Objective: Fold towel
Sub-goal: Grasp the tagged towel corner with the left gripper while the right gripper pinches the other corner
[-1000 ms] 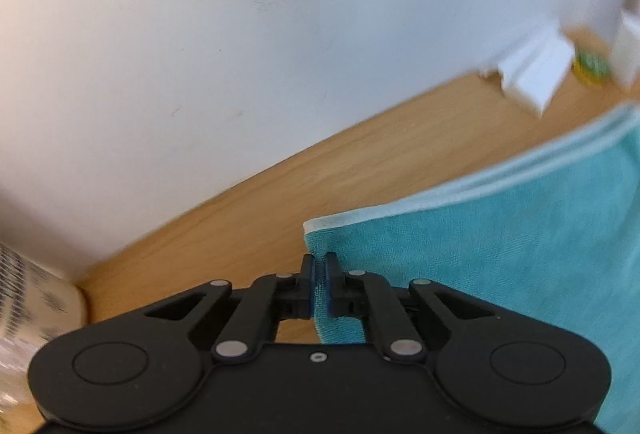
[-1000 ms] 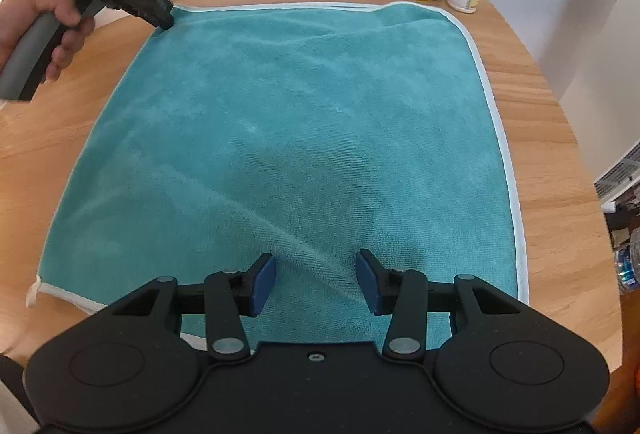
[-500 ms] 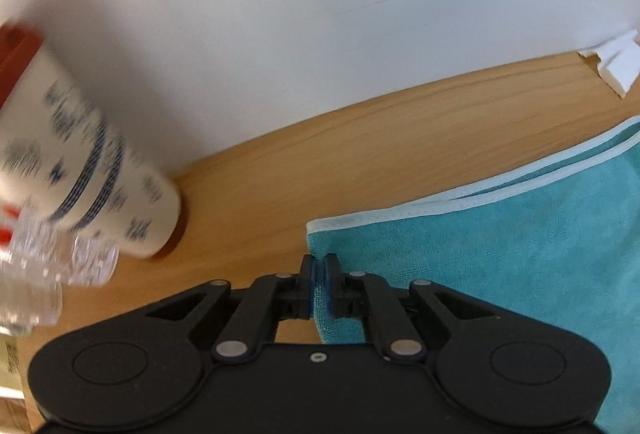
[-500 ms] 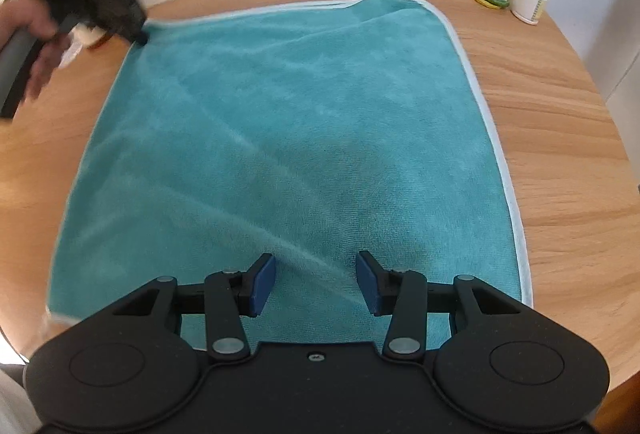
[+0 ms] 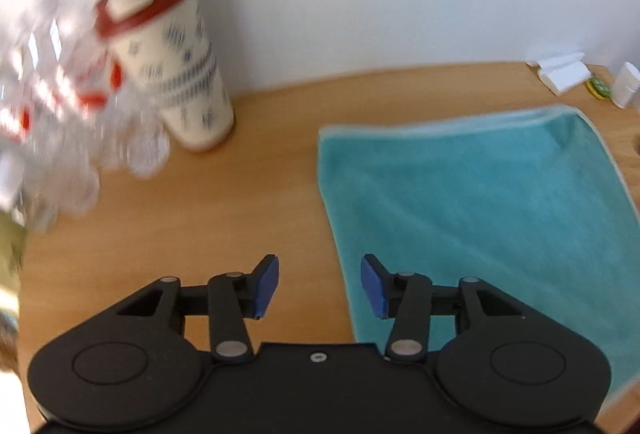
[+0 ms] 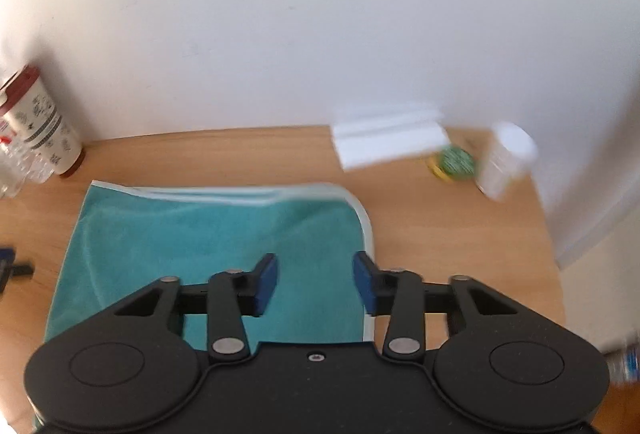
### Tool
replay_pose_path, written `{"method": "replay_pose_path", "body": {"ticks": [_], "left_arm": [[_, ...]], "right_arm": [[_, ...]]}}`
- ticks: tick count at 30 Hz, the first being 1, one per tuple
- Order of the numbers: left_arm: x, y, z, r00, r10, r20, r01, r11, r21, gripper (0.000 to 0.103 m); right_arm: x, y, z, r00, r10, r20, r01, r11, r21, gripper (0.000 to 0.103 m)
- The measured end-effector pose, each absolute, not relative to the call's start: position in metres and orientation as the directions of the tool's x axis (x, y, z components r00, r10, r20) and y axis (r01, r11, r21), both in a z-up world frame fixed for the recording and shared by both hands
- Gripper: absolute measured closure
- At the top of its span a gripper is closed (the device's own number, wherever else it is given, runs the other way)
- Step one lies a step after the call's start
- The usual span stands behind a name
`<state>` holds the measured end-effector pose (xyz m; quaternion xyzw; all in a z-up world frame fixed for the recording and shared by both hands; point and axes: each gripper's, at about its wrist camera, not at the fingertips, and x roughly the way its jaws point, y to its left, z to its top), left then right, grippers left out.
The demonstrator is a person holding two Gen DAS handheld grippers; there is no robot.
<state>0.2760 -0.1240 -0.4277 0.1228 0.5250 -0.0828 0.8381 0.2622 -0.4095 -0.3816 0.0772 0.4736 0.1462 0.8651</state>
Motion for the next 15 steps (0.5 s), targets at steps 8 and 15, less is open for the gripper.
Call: {"method": "replay_pose_path", "body": {"ticks": [8,15], "left_arm": [[0.214,-0.133,-0.459,0.32,0.063,-0.945,0.163,0.979,0.121,0.055],[0.196,-0.148,-0.466,0.304,0.1,-0.947,0.17,0.973,0.157,0.067]], "right_arm": [[0.323,-0.387,-0.414,0.416,0.412,-0.811,-0.313,0.902,0.298,0.082],[0.34,-0.357,-0.429,0.392,0.359,-0.847,-0.343,0.911,0.227,0.09]]}}
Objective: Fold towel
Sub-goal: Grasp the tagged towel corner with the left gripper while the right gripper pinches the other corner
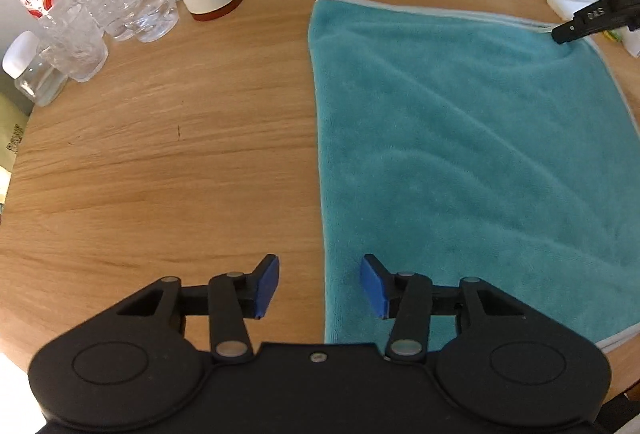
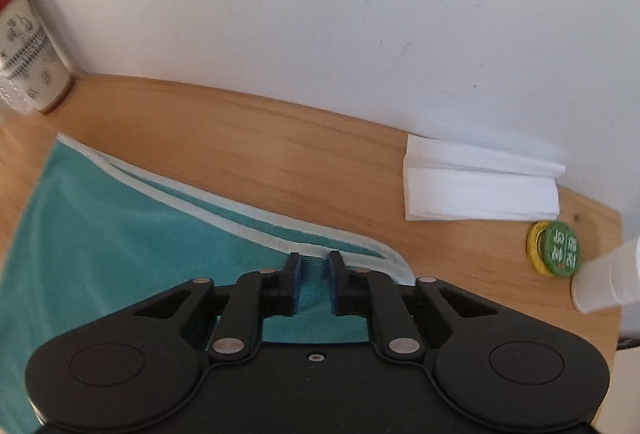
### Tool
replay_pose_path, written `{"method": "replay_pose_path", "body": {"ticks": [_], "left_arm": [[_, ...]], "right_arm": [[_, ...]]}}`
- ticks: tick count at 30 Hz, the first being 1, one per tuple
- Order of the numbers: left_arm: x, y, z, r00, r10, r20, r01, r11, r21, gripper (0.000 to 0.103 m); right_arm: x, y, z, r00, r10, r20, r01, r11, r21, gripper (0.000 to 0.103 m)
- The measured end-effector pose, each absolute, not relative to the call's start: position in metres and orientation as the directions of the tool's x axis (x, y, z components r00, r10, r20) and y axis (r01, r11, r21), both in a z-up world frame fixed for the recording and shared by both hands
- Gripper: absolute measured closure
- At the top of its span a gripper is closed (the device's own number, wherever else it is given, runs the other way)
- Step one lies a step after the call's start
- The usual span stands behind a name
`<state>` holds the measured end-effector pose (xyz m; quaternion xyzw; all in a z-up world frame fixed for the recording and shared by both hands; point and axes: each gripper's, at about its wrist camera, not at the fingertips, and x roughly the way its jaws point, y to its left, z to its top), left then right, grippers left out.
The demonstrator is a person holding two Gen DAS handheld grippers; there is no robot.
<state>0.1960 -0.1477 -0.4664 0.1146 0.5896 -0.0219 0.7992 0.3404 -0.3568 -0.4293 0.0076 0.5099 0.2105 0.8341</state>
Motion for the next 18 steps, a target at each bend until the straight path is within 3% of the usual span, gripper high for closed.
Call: {"method": "replay_pose_path", "body": {"ticks": [3,8,9,10,11,14,16,18], "left_arm": [[0.195,-0.15,-0.474,0.28,0.129,-0.951,0.161,0.971,0.179,0.076],[0.191,-0.153,-0.473,0.289,0.147,-0.946,0.155,0.968,0.198,0.075],[0.191,-0.153,-0.472,0.285,0.15,-0.947,0.145,0.97,0.197,0.074],[0.19,-0.153,-0.47,0.281,0.148,-0.948,0.137,0.972,0.193,0.074],[0.189,-0.152,-0.468,0.277,0.143,-0.95,0.129,0.974,0.184,0.074],[0.178,-0.15,-0.455,0.301,0.133,-0.944,0.123,0.976,0.177,0.068],[0.17,-0.146,-0.448,0.303,0.115,-0.946,0.112,0.981,0.156,0.058],[0.162,-0.141,-0.445,0.293,0.078,-0.953,0.095,0.989,0.11,0.058]], "right_arm": [[0.347,-0.359,-0.431,0.405,0.361,-0.84,-0.313,0.918,0.244,0.093],[0.345,-0.366,-0.422,0.428,0.374,-0.823,-0.298,0.918,0.262,0.091],[0.341,-0.371,-0.418,0.438,0.382,-0.814,-0.294,0.916,0.271,0.084],[0.336,-0.376,-0.413,0.443,0.384,-0.81,-0.289,0.917,0.276,0.067],[0.326,-0.388,-0.405,0.447,0.387,-0.807,-0.275,0.918,0.288,0.062],[0.281,-0.42,-0.394,0.42,0.425,-0.802,-0.264,0.903,0.34,0.062],[0.254,-0.434,-0.395,0.395,0.438,-0.808,-0.262,0.896,0.358,0.062],[0.212,-0.446,-0.402,0.351,0.438,-0.828,-0.248,0.896,0.369,0.062]]}}
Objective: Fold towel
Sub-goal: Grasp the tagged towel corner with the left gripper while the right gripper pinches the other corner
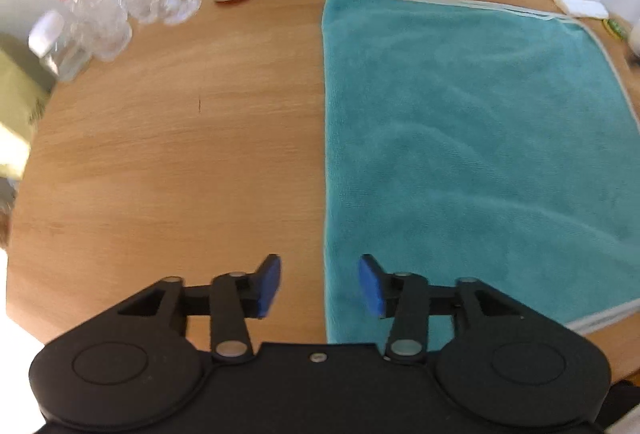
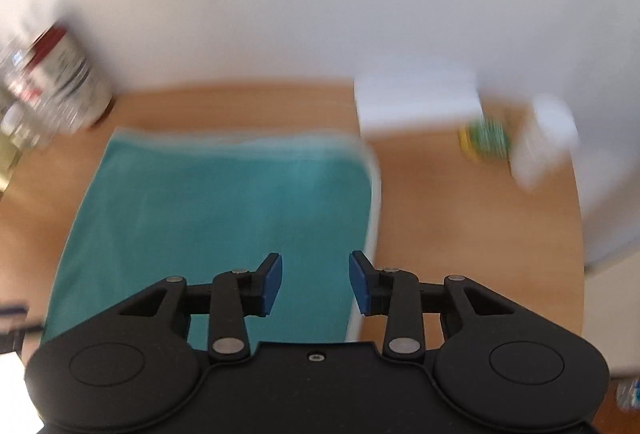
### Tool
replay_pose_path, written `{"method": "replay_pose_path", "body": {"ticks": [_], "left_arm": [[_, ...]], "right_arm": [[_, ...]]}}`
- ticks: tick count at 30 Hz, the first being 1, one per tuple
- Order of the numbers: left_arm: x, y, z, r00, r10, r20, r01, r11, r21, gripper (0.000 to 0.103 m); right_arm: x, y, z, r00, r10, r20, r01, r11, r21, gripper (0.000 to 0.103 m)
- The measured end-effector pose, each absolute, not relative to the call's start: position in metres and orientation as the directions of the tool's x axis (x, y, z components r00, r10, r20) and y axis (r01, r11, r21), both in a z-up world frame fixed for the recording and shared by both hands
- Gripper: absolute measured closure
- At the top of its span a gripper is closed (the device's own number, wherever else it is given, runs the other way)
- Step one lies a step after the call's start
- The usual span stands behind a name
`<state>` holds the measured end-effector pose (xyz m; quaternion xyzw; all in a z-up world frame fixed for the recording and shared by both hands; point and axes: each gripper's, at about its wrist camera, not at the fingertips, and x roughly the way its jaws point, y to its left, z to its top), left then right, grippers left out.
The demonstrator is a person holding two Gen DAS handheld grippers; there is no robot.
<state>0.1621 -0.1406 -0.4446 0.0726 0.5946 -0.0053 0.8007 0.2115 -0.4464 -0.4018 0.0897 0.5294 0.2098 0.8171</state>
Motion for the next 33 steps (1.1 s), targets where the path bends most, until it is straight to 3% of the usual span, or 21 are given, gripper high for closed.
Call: {"method": "replay_pose_path", "body": {"ticks": [2,8,19,24,26,27,28,33], "left_arm": [[0.152,-0.135,-0.442,0.299,0.027,-0.954,0.089,0.994,0.056,0.058],[0.136,-0.127,-0.449,0.263,0.015,-0.965,0.118,0.992,0.048,0.054],[0.144,-0.124,-0.463,0.213,-0.059,-0.975,0.191,0.981,-0.018,0.05],[0.146,-0.118,-0.463,0.199,-0.099,-0.975,0.18,0.982,-0.063,0.05],[0.147,-0.117,-0.465,0.199,-0.114,-0.973,0.181,0.98,-0.078,0.056],[0.147,-0.116,-0.465,0.196,-0.128,-0.972,0.185,0.978,-0.091,0.067],[0.148,-0.116,-0.465,0.188,-0.144,-0.972,0.192,0.976,-0.108,0.087],[0.148,-0.112,-0.465,0.154,-0.169,-0.973,0.201,0.97,-0.137,0.094]], "right_arm": [[0.176,-0.454,-0.41,0.312,0.424,-0.85,-0.225,0.903,0.367,0.062],[0.11,-0.461,-0.444,0.219,0.438,-0.872,-0.074,0.899,0.432,0.062],[0.091,-0.448,-0.46,0.262,0.501,-0.825,0.051,0.846,0.53,0.062],[0.093,-0.456,-0.468,0.255,0.574,-0.778,0.141,0.774,0.618,0.08],[0.09,-0.462,-0.472,0.255,0.598,-0.76,0.177,0.744,0.645,0.085],[0.089,-0.464,-0.475,0.256,0.607,-0.753,0.195,0.73,0.655,0.087],[0.088,-0.466,-0.477,0.257,0.616,-0.745,0.213,0.715,0.666,0.09],[0.09,-0.468,-0.47,0.264,0.633,-0.727,0.212,0.698,0.684,0.091]]}}
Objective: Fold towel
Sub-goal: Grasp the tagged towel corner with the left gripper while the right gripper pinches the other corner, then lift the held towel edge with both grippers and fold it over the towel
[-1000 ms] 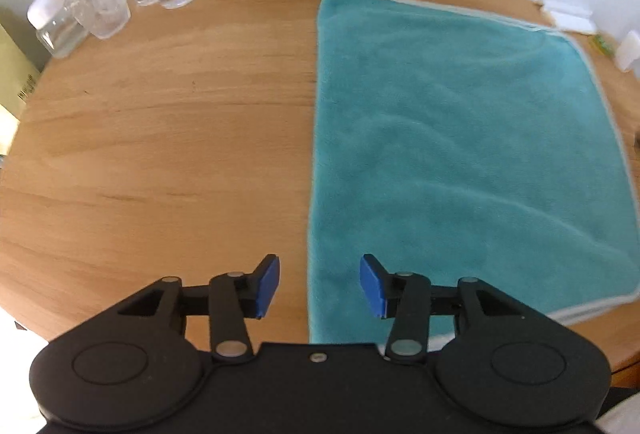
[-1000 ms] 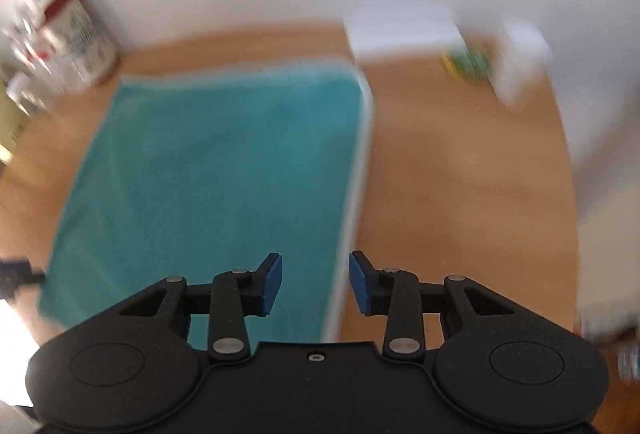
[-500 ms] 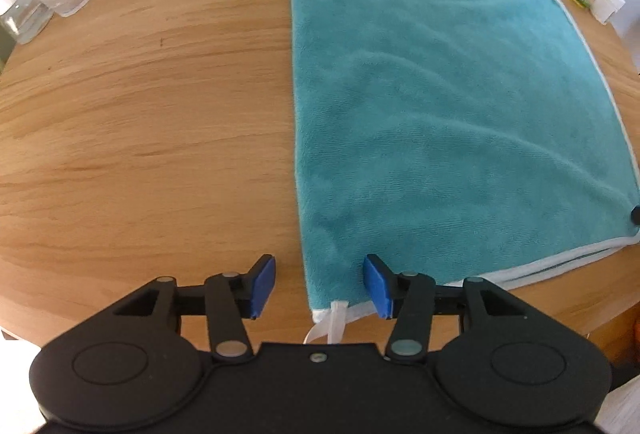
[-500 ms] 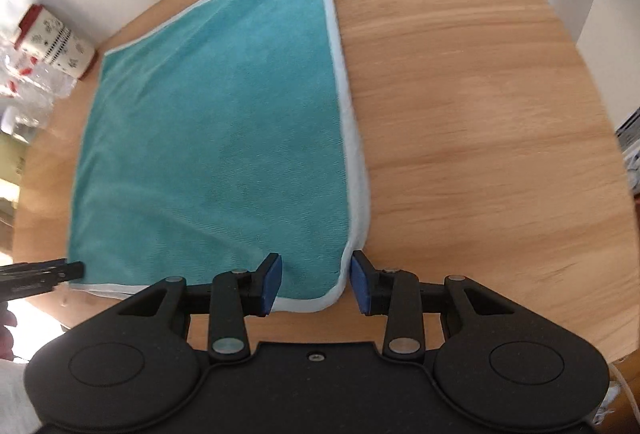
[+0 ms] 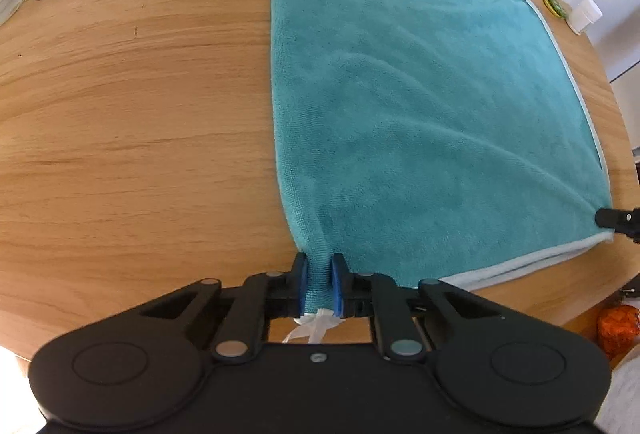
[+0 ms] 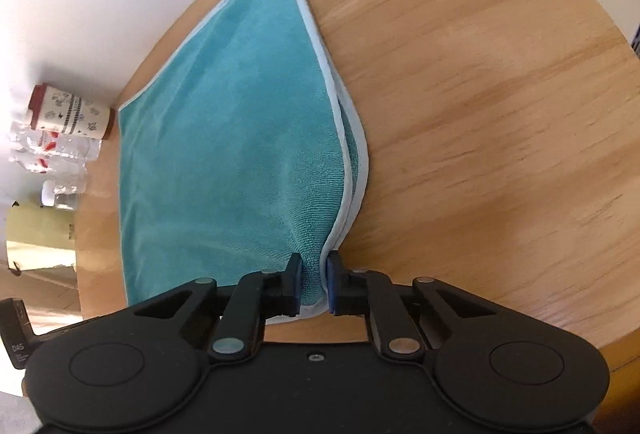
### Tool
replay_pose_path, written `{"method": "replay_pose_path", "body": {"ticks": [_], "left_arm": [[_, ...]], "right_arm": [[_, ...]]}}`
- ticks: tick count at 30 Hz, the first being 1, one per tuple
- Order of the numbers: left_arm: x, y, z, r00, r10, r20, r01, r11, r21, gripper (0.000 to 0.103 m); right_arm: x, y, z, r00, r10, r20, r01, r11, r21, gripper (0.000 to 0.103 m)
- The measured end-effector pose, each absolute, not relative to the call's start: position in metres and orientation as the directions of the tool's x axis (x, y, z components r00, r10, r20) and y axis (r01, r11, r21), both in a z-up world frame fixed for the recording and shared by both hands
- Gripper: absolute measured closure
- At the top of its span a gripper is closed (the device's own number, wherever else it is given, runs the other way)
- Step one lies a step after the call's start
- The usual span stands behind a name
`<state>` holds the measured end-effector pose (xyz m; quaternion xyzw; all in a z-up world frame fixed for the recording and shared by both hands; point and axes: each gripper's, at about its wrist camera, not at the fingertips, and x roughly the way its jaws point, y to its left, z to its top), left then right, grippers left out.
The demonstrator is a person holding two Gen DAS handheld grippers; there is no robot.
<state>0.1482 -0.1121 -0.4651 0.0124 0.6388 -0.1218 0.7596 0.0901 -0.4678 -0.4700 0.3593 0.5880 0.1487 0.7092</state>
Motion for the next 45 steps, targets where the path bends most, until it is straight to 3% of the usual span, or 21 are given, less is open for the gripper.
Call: {"method": "replay_pose_path", "body": {"ticks": [13,22,35,45], "left_arm": [[0.151,-0.1,-0.45,0.075,-0.171,-0.982,0.197,0.968,-0.153,0.097],[0.191,-0.097,-0.403,0.227,-0.199,-0.953,0.219,0.964,-0.149,0.097],[0.264,-0.108,-0.378,0.362,-0.221,-0.906,0.192,0.968,-0.16,0.097],[0.324,-0.114,-0.4,0.35,-0.212,-0.913,0.139,0.975,-0.173,0.097]], "right_arm": [[0.087,-0.469,-0.447,0.199,0.672,-0.713,0.219,0.679,0.701,0.091],[0.138,-0.462,-0.397,0.345,0.673,-0.655,0.11,0.664,0.74,0.091],[0.212,-0.47,-0.397,0.453,0.648,-0.612,0.11,0.641,0.76,0.091],[0.267,-0.459,-0.429,0.444,0.581,-0.682,0.226,0.663,0.713,0.091]]}}
